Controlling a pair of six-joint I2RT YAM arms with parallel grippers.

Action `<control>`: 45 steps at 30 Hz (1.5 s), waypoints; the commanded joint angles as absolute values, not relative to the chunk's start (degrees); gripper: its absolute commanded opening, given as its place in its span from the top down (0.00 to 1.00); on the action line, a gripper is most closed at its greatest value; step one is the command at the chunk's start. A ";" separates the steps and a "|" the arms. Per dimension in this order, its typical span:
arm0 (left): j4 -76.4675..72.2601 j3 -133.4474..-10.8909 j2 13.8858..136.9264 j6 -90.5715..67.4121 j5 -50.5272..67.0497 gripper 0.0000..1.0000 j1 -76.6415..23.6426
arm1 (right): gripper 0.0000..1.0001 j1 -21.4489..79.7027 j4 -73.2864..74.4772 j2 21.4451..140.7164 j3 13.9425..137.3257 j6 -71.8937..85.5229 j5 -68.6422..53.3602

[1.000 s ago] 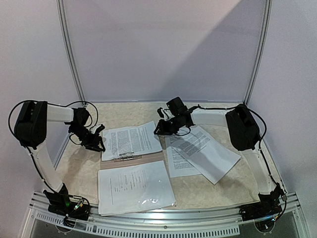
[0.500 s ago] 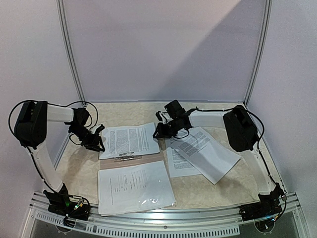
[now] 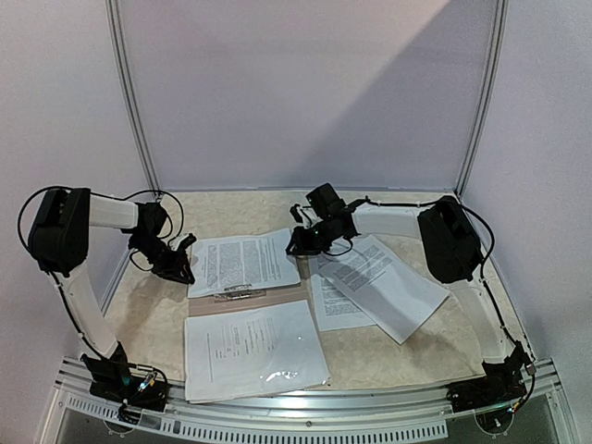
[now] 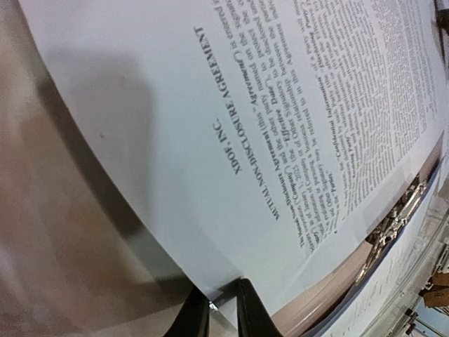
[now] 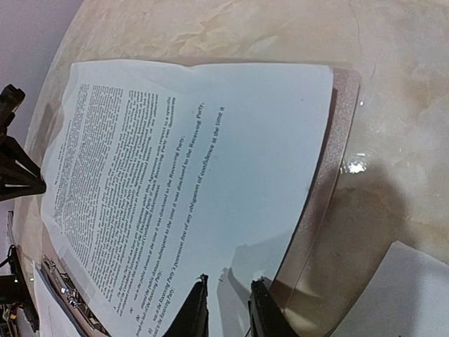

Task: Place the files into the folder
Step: Place the file on the spring clip of the folder.

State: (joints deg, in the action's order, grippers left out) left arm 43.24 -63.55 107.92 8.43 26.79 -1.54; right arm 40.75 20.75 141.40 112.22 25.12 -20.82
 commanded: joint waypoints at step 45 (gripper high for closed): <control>45.56 -73.61 107.41 18.31 10.08 0.69 -11.04 | 0.84 44.90 23.45 140.80 115.30 22.04 -18.56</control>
